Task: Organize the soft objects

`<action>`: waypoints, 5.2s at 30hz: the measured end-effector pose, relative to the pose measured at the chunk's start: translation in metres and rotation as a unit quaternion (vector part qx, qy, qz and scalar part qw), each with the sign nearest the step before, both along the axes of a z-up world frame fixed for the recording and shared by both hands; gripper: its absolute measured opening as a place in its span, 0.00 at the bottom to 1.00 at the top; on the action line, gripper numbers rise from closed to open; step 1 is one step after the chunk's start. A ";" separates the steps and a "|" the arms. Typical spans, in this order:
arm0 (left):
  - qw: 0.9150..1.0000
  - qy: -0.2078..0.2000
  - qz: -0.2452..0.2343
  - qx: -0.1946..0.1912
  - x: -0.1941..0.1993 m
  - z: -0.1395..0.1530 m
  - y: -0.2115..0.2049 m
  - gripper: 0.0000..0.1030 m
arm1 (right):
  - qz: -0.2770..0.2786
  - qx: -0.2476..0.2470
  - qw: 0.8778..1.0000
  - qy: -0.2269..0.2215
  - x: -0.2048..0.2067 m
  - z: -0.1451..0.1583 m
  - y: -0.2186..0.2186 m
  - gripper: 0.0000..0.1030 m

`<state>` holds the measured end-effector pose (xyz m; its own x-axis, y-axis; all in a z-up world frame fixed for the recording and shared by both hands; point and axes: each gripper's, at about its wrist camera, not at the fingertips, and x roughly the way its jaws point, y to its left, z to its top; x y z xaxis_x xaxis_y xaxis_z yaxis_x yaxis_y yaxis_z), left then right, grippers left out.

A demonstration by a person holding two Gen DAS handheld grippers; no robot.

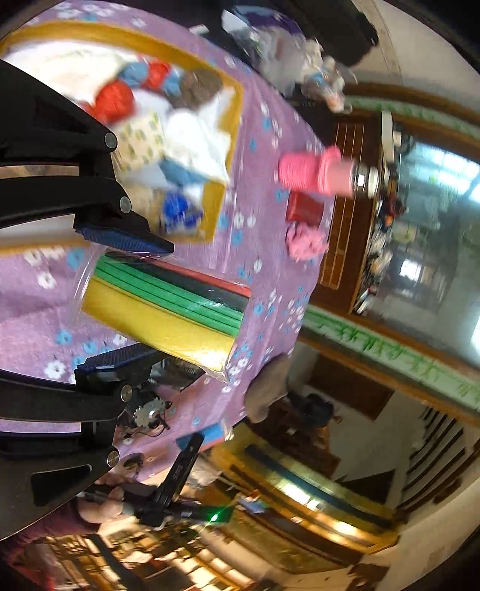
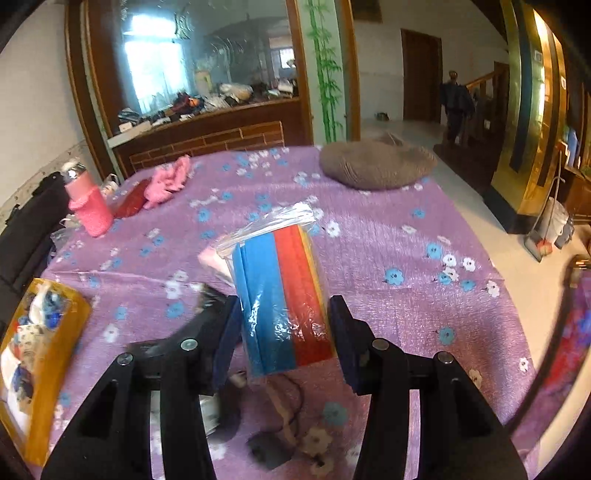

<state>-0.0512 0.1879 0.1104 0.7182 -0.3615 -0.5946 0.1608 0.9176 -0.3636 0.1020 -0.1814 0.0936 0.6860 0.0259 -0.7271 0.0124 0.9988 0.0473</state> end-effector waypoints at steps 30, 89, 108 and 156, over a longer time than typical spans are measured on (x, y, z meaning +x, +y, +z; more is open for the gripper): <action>0.985 0.034 0.161 0.042 -0.124 -0.032 0.141 0.45 | 0.246 0.072 0.963 0.086 -0.089 -0.008 0.248 0.46; 0.950 -0.093 0.202 0.221 -0.196 0.030 -0.011 0.95 | 0.121 0.043 0.992 0.006 -0.147 0.014 0.176 0.62; 0.947 -0.287 0.101 0.101 -0.288 0.168 -0.033 0.99 | -0.031 -0.002 0.983 -0.180 -0.217 0.223 0.019 0.68; 0.988 0.145 -0.044 0.024 0.110 -0.042 -0.107 0.99 | 0.104 0.040 0.968 0.227 0.135 -0.038 0.065 0.83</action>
